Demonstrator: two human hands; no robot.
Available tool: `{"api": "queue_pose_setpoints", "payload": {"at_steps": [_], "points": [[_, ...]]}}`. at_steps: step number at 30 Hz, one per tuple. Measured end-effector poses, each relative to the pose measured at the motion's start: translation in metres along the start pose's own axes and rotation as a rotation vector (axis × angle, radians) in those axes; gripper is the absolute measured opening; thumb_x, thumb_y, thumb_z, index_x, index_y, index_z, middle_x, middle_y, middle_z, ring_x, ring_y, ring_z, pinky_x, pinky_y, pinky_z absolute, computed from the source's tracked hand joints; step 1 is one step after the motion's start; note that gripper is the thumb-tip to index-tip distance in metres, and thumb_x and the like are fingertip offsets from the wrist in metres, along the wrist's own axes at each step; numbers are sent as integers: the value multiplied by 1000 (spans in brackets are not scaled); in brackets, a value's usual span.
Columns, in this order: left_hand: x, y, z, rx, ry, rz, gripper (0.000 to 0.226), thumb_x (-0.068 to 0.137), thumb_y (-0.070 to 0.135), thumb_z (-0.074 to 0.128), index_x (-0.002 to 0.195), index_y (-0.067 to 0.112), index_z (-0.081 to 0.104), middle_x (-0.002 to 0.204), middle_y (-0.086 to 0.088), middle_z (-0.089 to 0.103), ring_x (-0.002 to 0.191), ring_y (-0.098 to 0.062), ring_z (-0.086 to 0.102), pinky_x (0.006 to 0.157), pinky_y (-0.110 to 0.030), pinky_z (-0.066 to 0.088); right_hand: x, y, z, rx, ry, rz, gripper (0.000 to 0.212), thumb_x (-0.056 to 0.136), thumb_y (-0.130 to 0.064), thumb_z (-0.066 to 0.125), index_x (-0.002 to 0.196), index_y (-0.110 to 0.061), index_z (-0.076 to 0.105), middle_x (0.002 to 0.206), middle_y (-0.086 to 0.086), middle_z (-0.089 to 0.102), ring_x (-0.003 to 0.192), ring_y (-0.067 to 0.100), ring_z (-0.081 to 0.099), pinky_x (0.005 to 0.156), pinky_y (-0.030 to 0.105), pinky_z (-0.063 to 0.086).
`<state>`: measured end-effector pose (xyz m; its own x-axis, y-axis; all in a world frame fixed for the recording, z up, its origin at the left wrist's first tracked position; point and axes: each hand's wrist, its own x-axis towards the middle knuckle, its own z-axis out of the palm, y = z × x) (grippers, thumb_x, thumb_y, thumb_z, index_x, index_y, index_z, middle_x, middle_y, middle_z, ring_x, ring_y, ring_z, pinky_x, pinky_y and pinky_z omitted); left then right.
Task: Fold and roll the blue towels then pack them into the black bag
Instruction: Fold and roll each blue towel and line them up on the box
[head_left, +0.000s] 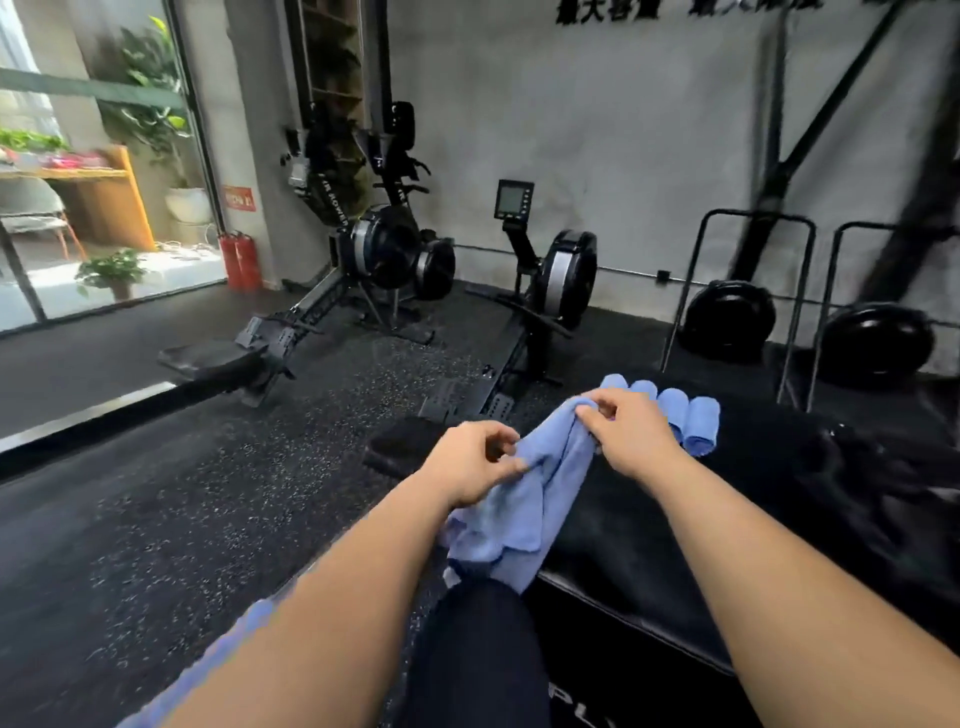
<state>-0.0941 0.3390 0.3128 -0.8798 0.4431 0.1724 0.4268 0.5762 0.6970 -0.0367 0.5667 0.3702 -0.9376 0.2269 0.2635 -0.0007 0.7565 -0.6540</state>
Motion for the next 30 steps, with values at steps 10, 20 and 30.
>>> {"api": "queue_pose_setpoints", "payload": {"at_steps": [10, 20, 30], "points": [[28, 88, 106, 234, 108, 123, 16, 95, 31, 62, 81, 25, 60, 88, -2, 71, 90, -33, 66, 72, -41, 52, -37, 82, -89, -80, 253, 166, 16, 102, -30, 61, 90, -29, 71, 83, -6, 67, 84, 20, 62, 64, 26, 42], [49, 149, 160, 73, -109, 205, 12, 91, 31, 60, 96, 33, 71, 94, 10, 75, 88, -19, 68, 80, -38, 58, -91, 151, -134, -516, 225, 445, 16, 89, -43, 59, 95, -32, 69, 108, -1, 60, 96, 27, 62, 79, 37, 52], [8, 100, 224, 373, -324, 222, 33, 101, 57, 50, 118, 31, 60, 103, 2, 73, 87, -26, 65, 76, -39, 56, -114, 213, -60, -506, -280, 367, 36, 102, -40, 49, 137, -36, 55, 144, -4, 50, 126, 25, 51, 101, 43, 48]]}}
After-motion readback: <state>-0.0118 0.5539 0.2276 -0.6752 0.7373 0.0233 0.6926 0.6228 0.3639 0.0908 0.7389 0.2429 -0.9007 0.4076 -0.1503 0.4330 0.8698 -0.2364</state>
